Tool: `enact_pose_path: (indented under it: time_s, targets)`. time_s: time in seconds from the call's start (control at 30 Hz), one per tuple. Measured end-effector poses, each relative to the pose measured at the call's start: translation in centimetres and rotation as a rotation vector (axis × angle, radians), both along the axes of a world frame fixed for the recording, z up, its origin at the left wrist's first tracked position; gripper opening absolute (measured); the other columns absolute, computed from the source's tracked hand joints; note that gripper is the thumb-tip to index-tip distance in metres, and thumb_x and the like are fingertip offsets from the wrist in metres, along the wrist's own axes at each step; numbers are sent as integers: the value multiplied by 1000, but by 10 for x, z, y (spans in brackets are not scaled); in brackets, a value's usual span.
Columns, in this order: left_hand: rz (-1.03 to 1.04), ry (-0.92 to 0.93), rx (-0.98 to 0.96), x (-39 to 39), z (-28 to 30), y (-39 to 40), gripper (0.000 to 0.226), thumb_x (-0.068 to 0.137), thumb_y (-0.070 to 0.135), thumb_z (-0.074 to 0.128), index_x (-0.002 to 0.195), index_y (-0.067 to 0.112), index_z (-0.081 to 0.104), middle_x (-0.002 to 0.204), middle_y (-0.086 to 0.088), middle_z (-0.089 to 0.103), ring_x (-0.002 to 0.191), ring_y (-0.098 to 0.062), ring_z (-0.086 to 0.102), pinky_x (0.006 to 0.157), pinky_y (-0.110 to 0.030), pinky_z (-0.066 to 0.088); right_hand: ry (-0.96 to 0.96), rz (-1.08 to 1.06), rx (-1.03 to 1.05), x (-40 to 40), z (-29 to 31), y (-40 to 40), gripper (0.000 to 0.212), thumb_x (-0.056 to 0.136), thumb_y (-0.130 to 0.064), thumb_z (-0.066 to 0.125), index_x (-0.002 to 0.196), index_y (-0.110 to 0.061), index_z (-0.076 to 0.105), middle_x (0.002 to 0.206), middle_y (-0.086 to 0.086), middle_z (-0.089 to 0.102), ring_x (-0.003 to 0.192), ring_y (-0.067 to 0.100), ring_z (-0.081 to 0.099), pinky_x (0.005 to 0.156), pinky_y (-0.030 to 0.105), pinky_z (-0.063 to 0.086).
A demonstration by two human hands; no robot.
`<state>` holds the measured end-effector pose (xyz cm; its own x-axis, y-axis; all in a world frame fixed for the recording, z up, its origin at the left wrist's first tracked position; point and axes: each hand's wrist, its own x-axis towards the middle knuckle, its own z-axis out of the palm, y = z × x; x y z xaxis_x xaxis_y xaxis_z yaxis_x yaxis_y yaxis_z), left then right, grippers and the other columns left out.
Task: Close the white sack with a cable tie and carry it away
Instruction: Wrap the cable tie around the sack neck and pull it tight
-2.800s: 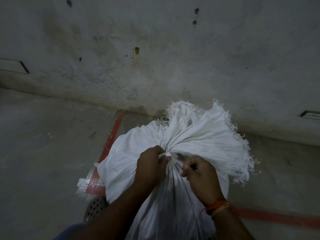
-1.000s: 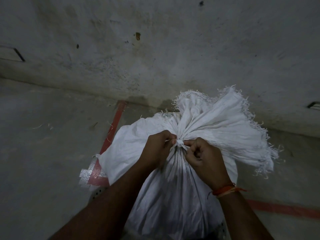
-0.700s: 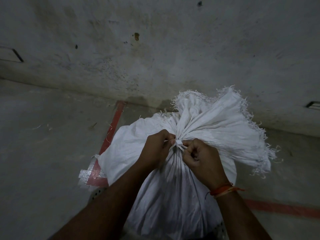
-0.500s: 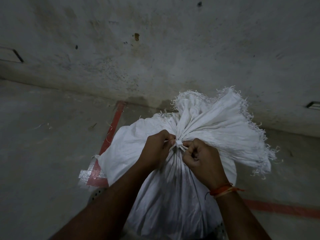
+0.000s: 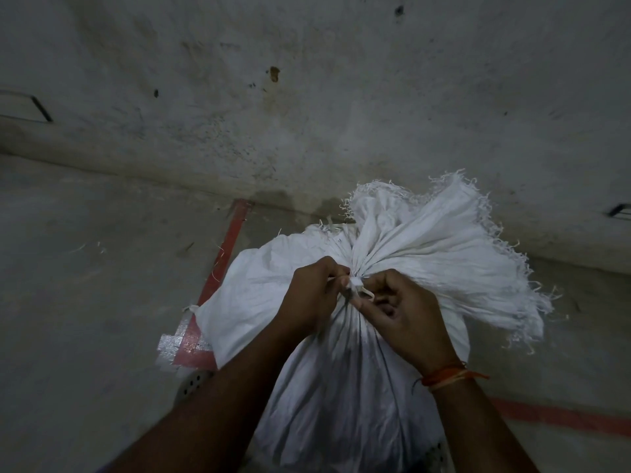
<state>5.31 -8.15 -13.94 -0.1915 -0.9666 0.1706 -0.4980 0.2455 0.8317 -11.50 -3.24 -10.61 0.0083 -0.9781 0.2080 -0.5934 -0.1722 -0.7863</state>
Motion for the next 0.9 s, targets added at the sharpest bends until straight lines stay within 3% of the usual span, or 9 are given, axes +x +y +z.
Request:
enact_pose_path:
  time_s: [0.07, 0.23, 0.37, 0.47, 0.6, 0.77, 0.9]
  targets:
    - [4, 18, 8, -1, 0, 0, 8, 95, 14, 61, 90, 9, 64, 115, 1, 72, 106, -10, 66, 92, -24, 52, 93, -24, -61, -2, -3, -2, 17, 78, -22, 81, 78, -18, 65, 78, -6, 68, 71, 5, 65, 61, 22, 54]
    - [0, 12, 1, -3, 2, 2, 10, 96, 14, 59, 88, 10, 63, 115, -1, 72, 106, -10, 66, 82, -1, 41, 243, -99, -157, 10, -10, -6, 26, 74, -17, 82, 63, -16, 59, 65, -6, 56, 68, 6, 48, 64, 6, 36]
    - [6, 24, 6, -1, 2, 2, 10, 97, 14, 59, 88, 12, 62, 115, -1, 72, 106, -11, 67, 86, -10, 47, 180, -32, -125, 1, -5, -6, 20, 74, -23, 83, 69, -20, 64, 69, -8, 60, 66, 4, 55, 62, 9, 40]
    - [17, 14, 13, -2, 2, 1, 8, 96, 14, 59, 89, 11, 61, 116, -1, 71, 107, -10, 66, 84, -4, 42, 187, 32, -122, -8, 0, -6, 11, 76, -19, 80, 75, -21, 69, 70, -6, 62, 65, 4, 57, 61, 17, 44]
    - [43, 25, 43, -3, 2, 1, 9, 96, 14, 59, 88, 11, 61, 116, 0, 71, 106, -9, 65, 81, -2, 40, 204, -10, -133, 6, -3, -3, 18, 78, -17, 78, 68, -18, 63, 62, -6, 62, 59, 8, 57, 56, 22, 47]
    - [38, 18, 32, -2, 2, 3, 8, 96, 13, 60, 89, 9, 62, 113, 1, 71, 104, -6, 65, 81, -4, 43, 139, -109, -137, 17, -8, -4, 24, 77, -20, 79, 68, -17, 57, 57, -12, 56, 54, 6, 55, 54, 17, 43]
    - [33, 0, 19, -1, 1, 1, 7, 95, 13, 60, 90, 8, 62, 115, 0, 71, 103, -7, 65, 82, -4, 43, 73, -119, -73, 17, -5, -5, 25, 76, -25, 80, 79, -19, 56, 60, -6, 61, 56, 9, 60, 53, 17, 46]
